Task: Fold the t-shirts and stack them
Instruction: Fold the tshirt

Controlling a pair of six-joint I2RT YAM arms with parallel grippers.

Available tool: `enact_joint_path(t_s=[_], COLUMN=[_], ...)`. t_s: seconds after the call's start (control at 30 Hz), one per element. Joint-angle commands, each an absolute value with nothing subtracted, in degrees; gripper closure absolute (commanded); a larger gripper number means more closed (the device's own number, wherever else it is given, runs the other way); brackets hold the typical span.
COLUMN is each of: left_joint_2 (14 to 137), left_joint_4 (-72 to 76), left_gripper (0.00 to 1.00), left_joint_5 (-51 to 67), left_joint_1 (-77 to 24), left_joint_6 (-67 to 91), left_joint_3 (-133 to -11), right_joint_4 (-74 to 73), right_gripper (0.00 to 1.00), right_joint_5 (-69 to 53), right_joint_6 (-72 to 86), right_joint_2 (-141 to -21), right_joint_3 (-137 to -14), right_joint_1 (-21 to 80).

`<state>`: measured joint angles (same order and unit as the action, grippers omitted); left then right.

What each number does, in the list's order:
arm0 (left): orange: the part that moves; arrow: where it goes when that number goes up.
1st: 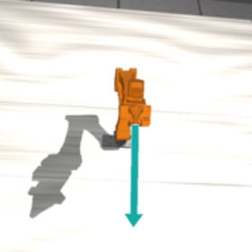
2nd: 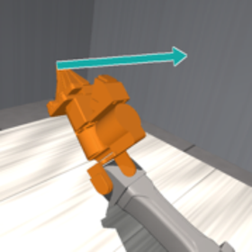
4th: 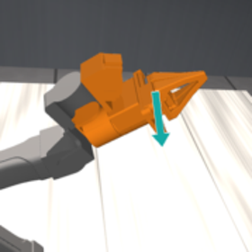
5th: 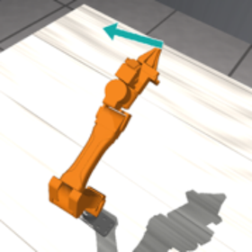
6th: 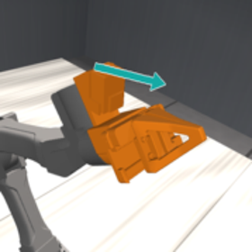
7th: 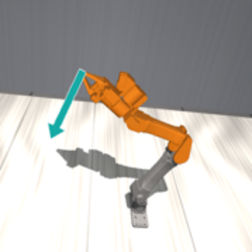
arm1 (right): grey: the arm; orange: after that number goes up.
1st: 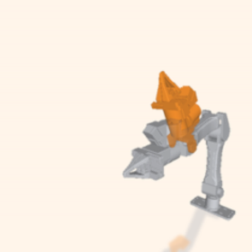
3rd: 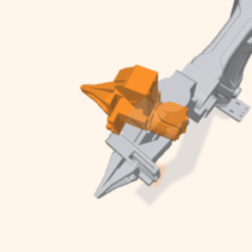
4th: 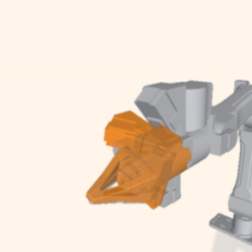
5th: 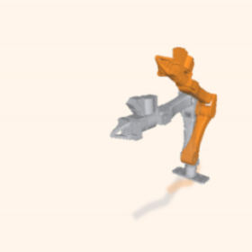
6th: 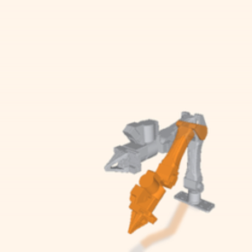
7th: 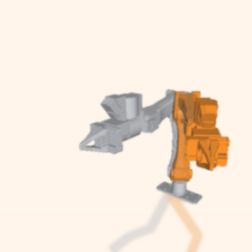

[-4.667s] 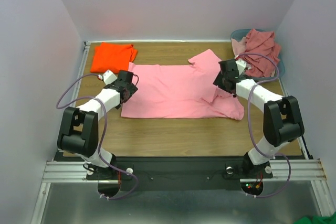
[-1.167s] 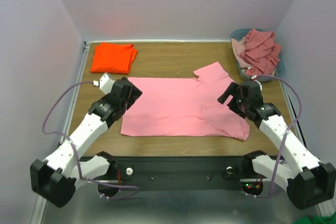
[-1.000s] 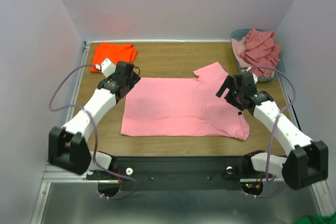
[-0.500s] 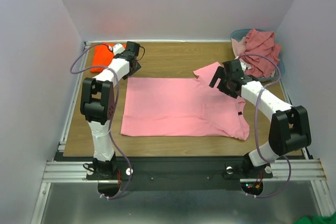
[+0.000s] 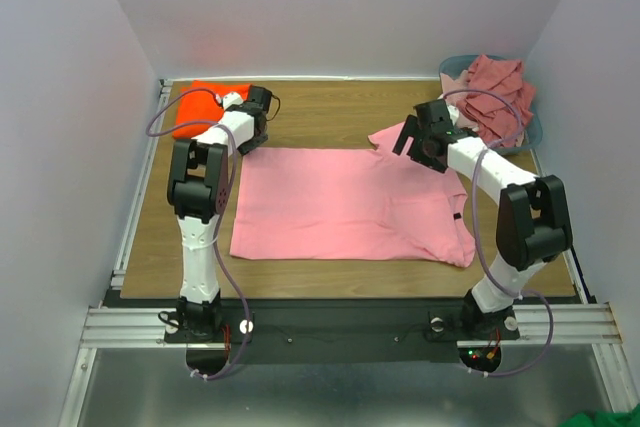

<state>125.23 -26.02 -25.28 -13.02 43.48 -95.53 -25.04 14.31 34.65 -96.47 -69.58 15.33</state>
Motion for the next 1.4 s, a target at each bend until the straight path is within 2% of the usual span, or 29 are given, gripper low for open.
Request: enact_joint_path(t_s=[0.0, 0.2, 0.43, 0.7, 0.97, 1.07, 1.2, 1.3, 1.37], left_joint_2=[127.09, 126.65, 123.32, 121.03, 120.5, 120.06, 119.71, 119.36, 119.09], left_joint_4=[-28.48, -28.74, -28.92, -28.92, -29.09, -29.27, -29.27, -29.27, -29.09], left_gripper=[0.55, 0.76, 1.0, 1.0, 1.0, 1.0, 1.0, 1.0, 1.0], left_joint_5=[-27.16, -27.16, -28.3, -28.83, -28.83, -29.36, -29.18, -28.74, -28.04], left_joint_1=[-12.83, -13.01, -13.01, -13.27, -13.45, -13.45, -13.45, -13.54, -13.62], left_joint_6=[43.95, 44.3, 45.09, 44.38, 44.12, 44.21, 44.3, 44.38, 44.04], left_joint_3=[-97.74, -95.36, -91.76, -91.32, -91.06, -90.97, -90.62, -90.27, -89.74], right_joint_4=[-21.89, -21.45, -21.27, -21.27, -21.27, -21.27, -21.36, -21.27, -21.27], right_gripper=[0.0, 0.0, 0.0, 0.04, 0.14, 0.2, 0.34, 0.54, 0.63], right_joint_5=[15.65, 15.55, 22.75, 29.26, 31.11, 31.55, 30.76, 31.37, 31.55], right_joint_6=[32.7, 28.75, 20.57, 12.4, 15.73, 18.63, 21.71, 23.81, 24.61], right_joint_2=[-99.48, -107.83, -124.7, -138.33, -139.66, -137.99, -135.79, -134.39, -133.25], right_joint_3=[-76.28, -87.52, -110.96, -123.21, -115.33, -110.76, -107.32, -105.04, -104.15], right_joint_1=[14.85, 14.68, 14.33, 14.15, 14.15, 14.15, 14.15, 14.24, 14.15])
